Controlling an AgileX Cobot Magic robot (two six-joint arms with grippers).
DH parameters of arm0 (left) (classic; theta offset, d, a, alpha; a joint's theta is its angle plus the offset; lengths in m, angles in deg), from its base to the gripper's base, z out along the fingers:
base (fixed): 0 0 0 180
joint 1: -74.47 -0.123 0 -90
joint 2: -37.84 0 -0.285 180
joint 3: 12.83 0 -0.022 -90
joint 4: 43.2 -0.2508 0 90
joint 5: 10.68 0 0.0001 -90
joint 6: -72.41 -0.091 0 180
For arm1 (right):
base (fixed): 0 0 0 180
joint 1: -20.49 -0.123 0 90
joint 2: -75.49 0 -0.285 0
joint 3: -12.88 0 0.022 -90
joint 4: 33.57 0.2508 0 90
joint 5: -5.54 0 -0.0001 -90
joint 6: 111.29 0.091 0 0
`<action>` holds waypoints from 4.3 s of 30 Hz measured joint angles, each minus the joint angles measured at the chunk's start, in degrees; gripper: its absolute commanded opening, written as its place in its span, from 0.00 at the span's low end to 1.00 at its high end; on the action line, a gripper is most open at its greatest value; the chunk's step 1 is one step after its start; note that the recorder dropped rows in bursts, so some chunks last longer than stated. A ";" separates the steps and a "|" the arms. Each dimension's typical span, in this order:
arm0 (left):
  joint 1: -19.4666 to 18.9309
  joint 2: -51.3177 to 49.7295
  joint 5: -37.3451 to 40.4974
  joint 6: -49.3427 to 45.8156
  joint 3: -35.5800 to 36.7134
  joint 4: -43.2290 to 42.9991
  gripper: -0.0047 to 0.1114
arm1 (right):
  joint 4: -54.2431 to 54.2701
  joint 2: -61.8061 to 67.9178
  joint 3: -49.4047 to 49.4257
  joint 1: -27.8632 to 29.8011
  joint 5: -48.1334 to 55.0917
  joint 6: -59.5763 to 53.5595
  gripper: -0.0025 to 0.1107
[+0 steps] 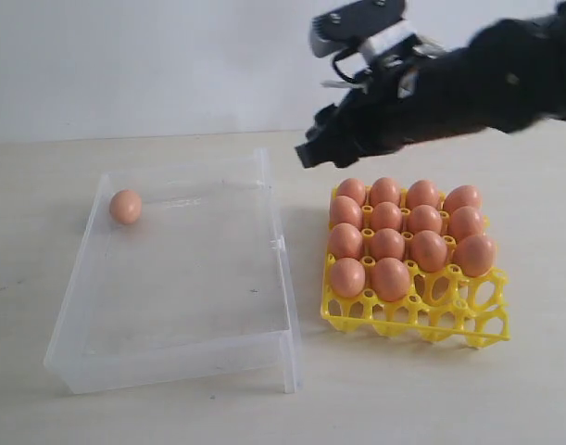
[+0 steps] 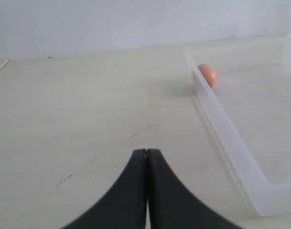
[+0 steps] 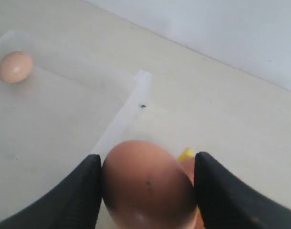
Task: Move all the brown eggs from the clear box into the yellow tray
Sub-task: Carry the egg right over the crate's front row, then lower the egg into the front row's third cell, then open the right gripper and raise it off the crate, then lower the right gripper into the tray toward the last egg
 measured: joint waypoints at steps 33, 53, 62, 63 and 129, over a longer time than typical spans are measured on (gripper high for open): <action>0.00 0.00 0.00 0.00 0.00 0.00 0.04 | 0.64 -5.03 41.68 8.24 -40.32 39.89 0.02; 0.00 0.00 0.00 0.00 0.00 0.00 0.04 | -4.41 2.89 41.76 8.24 -50.63 48.53 0.02; 0.00 0.00 0.00 0.00 0.00 0.00 0.04 | -4.50 4.83 41.15 8.24 -51.99 48.88 0.15; 0.00 0.00 0.00 0.00 0.00 0.00 0.04 | -5.02 4.97 40.72 8.24 -51.99 49.03 0.21; 0.00 0.00 0.00 0.00 0.00 0.00 0.04 | 11.72 59.34 -85.24 -14.99 40.02 30.01 0.42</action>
